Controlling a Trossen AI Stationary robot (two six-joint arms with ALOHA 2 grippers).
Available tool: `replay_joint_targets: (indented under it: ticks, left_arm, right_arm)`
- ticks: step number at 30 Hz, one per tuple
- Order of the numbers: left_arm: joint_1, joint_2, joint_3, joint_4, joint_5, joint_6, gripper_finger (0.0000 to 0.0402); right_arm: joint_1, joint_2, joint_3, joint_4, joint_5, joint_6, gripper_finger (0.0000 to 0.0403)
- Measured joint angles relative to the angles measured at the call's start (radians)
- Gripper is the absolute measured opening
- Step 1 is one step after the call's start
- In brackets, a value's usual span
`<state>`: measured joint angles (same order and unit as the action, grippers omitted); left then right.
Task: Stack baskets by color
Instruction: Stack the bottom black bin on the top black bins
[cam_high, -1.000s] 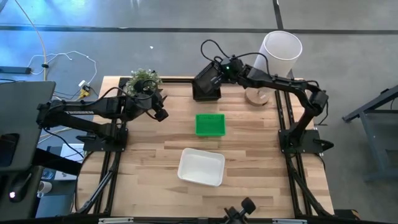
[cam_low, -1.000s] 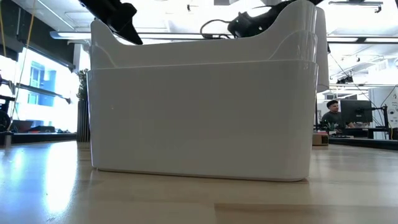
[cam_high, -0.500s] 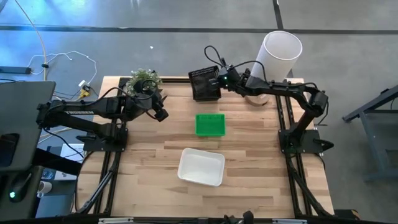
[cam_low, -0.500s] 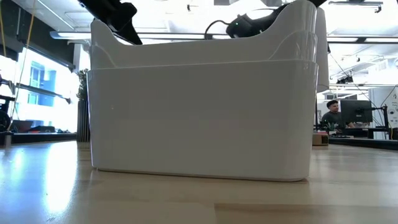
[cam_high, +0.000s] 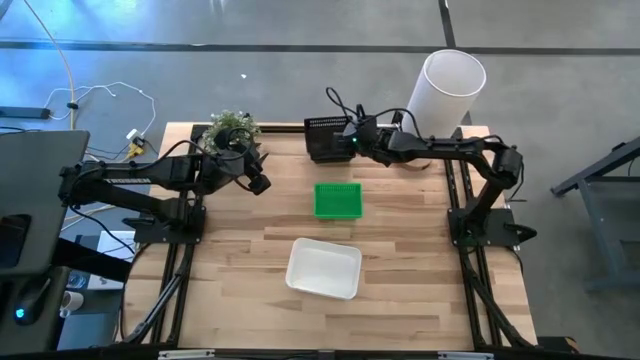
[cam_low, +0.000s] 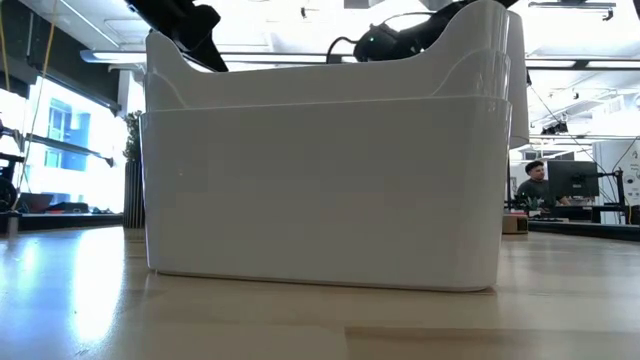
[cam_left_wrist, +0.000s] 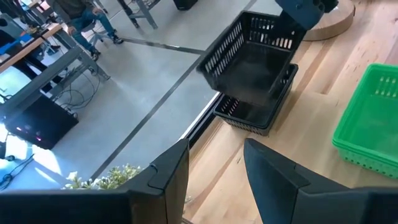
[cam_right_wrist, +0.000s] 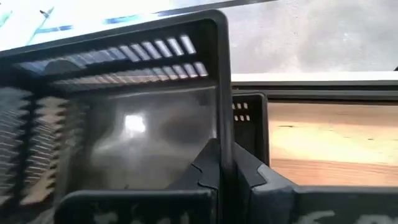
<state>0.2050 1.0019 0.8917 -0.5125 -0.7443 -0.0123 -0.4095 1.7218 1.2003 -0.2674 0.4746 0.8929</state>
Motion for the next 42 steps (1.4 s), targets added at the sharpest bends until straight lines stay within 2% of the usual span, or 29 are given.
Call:
replay_joint_targets:
  ticks: [22,29,42]
  left_arm:
    - [0.000,0.000,0.000,-0.015,0.009,-0.003,0.0141]
    - [0.000,0.000,0.000,-0.016,0.009,-0.003,0.0141]
    - [0.000,0.000,0.000,-0.019,0.009,-0.002,0.0141]
  right_arm:
    - [-0.069,0.087,0.000,0.007,-0.108,-0.037,0.0000]
    - [-0.069,0.132,0.000,0.035,-0.118,-0.028,0.0000]
    - [-0.082,0.133,0.000,0.039,-0.132,-0.050,0.0000]
